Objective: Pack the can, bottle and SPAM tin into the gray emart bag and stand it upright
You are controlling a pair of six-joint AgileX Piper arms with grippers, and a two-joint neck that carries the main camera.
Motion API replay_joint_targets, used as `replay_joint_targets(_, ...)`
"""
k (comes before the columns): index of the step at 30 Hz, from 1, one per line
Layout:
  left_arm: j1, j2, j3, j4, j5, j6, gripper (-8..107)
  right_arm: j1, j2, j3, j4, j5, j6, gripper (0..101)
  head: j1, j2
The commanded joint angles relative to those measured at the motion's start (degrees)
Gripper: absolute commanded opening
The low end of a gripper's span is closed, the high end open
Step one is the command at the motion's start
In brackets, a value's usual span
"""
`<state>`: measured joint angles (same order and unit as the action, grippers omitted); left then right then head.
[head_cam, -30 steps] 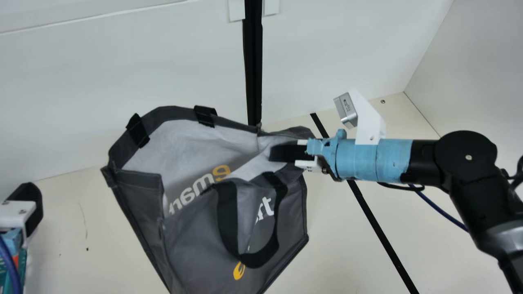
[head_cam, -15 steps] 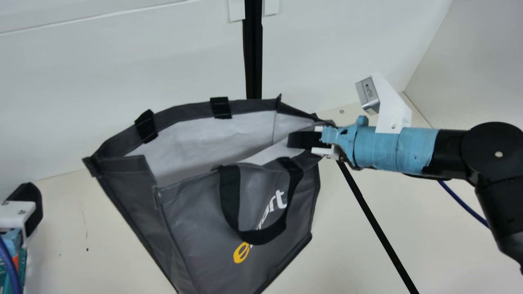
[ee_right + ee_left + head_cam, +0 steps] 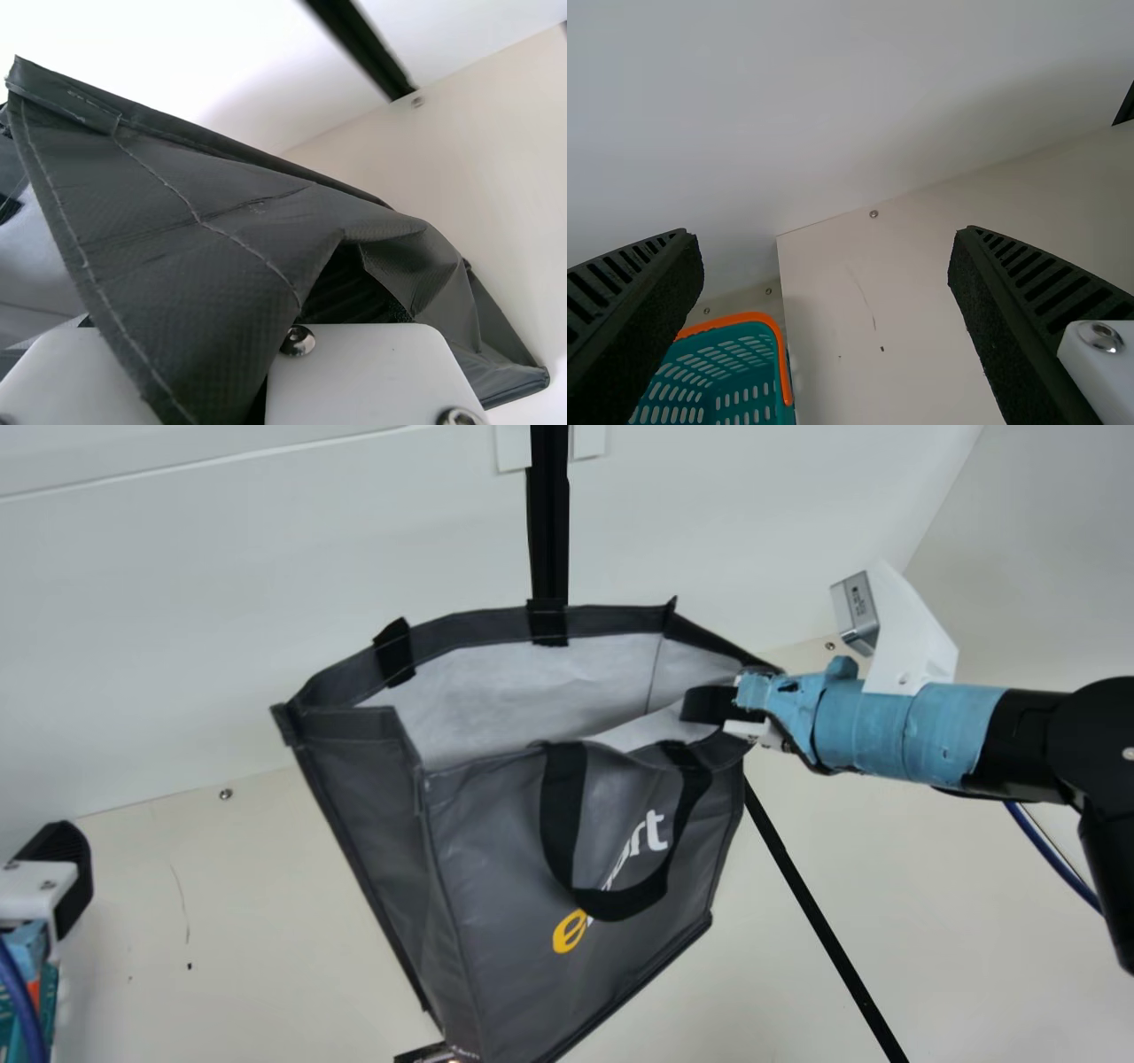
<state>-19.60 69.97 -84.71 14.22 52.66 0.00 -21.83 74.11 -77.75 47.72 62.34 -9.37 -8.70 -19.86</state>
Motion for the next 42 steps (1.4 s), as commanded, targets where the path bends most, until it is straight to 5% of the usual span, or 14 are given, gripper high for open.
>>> replay_joint_targets(1,0.0,0.0,0.0,0.0,0.0,0.0,90,-0.81,0.29,-0.71,-1.43,-0.47,1.01,0,-1.3,-0.14)
replay_joint_targets(25,0.0,0.0,0.0,0.0,0.0,0.0,90,-17.65,7.97,-13.31,-9.81,0.1,5.12,0,-1.3,-0.14)
replay_joint_targets(42,0.0,0.0,0.0,0.0,0.0,0.0,90,-30.35,17.53,-26.72,-13.05,3.59,3.0,0,-1.3,-0.14)
